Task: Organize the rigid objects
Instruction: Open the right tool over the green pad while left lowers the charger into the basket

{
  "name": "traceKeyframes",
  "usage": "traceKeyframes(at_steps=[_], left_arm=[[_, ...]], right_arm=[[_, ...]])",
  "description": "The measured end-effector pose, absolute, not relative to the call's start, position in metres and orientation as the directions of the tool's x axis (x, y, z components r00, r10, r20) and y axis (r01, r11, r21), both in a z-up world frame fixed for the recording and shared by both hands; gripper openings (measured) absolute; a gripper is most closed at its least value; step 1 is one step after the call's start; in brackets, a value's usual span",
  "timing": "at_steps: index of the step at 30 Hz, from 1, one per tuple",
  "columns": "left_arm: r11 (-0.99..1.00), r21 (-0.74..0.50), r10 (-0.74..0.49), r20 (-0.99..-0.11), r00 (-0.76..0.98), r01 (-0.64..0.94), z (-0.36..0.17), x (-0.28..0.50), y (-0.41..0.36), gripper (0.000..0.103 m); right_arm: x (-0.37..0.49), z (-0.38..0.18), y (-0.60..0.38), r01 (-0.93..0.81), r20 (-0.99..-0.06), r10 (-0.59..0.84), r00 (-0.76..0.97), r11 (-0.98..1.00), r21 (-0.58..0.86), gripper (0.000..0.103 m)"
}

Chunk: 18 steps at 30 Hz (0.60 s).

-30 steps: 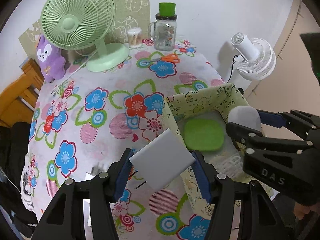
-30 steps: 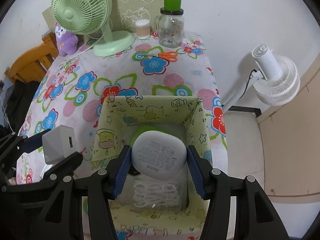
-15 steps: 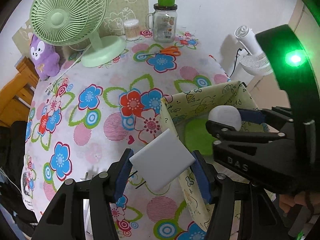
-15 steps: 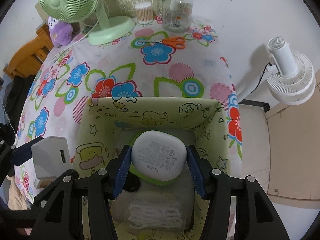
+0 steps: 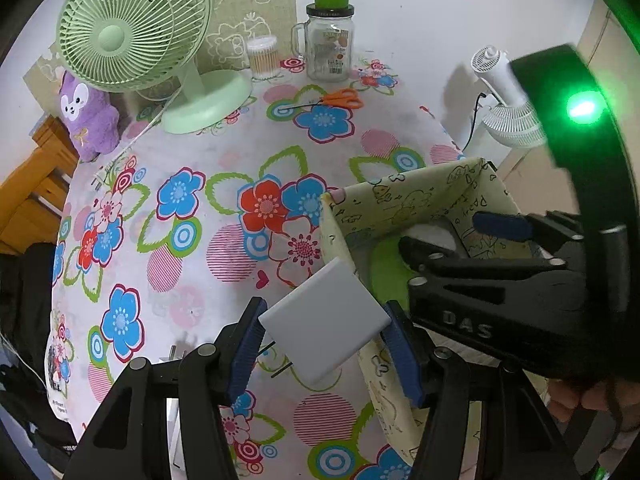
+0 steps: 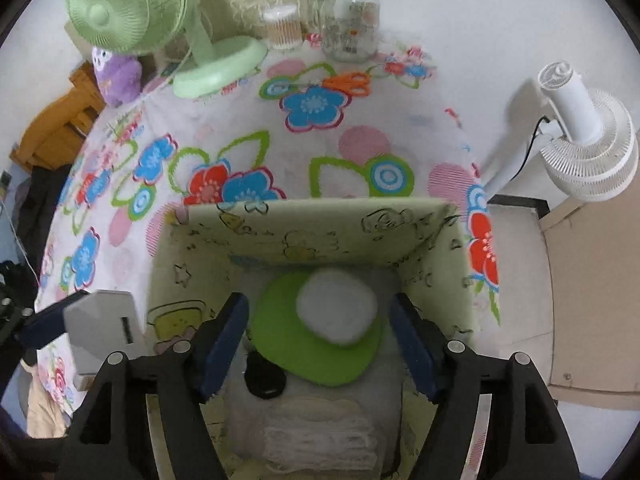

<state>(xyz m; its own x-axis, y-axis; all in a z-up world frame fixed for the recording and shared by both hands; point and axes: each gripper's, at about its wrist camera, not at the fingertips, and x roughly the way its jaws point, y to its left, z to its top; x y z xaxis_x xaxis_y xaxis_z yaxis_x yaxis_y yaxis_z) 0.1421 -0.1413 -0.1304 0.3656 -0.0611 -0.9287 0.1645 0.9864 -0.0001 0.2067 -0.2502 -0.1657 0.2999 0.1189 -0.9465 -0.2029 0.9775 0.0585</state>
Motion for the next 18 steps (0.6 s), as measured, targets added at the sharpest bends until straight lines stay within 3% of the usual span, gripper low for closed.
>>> traceKeyframes(at_steps=[18], left_arm=[[0.953,-0.039,-0.153,-0.918,0.366,0.302,-0.125,0.150,-0.200,0.061]], right_arm=[[0.179,-0.122,-0.318,-0.088,-0.925,0.037,0.377,0.996,0.004,0.076]])
